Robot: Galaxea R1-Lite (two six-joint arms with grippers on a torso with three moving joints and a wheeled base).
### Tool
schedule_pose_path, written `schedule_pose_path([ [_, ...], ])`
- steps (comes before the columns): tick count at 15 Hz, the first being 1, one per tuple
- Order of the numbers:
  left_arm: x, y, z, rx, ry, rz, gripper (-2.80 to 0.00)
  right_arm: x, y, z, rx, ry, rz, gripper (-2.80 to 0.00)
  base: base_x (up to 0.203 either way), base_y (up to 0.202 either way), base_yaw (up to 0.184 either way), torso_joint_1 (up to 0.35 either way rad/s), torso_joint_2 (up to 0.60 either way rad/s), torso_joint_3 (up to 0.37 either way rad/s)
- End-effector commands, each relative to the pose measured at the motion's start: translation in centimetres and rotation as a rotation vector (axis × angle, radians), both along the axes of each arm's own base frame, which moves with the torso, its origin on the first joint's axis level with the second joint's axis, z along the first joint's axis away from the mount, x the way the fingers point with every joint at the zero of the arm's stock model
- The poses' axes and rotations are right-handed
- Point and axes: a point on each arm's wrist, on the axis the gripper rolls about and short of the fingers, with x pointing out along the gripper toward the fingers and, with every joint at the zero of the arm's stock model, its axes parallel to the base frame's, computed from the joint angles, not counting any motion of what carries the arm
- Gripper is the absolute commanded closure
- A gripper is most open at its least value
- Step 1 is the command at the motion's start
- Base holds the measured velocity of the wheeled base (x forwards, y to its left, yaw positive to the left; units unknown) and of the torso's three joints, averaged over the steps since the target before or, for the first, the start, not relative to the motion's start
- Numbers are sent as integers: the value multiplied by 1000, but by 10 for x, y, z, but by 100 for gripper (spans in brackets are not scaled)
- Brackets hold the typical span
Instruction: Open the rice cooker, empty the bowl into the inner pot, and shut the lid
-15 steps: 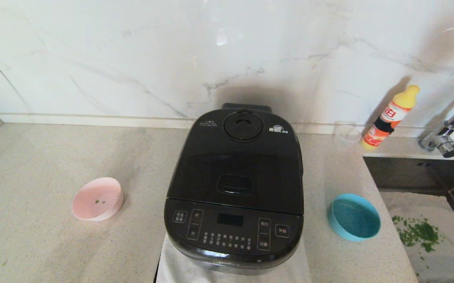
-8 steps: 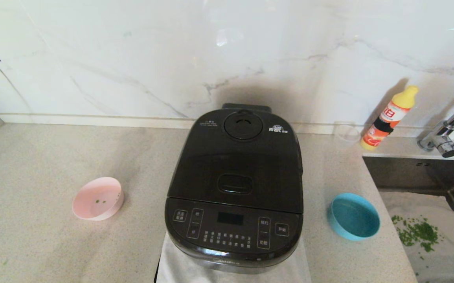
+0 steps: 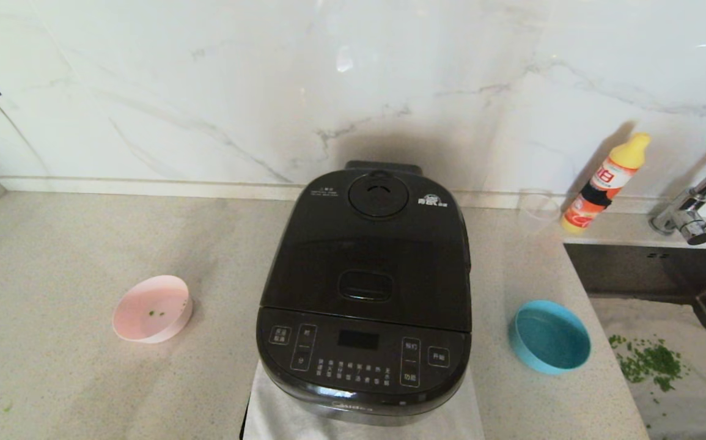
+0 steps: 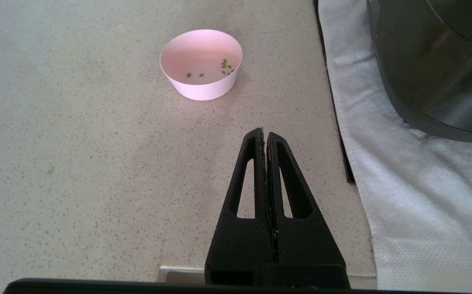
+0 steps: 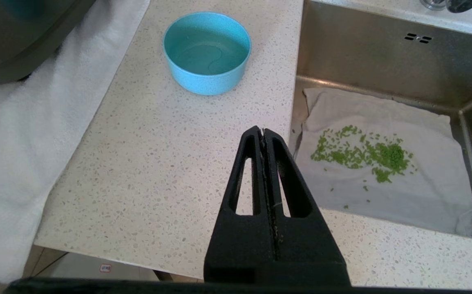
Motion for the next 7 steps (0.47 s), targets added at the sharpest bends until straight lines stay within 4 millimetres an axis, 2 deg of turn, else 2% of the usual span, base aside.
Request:
schedule_pose_path([
  [1, 1, 0, -2, 1, 7, 1, 0, 0, 0, -1, 5, 7, 2, 0, 0, 0, 0, 0, 0, 0],
  [7, 0, 0, -2, 1, 5, 1, 0, 0, 0, -1, 56, 4, -9, 0, 0, 0, 0, 0, 0, 0],
])
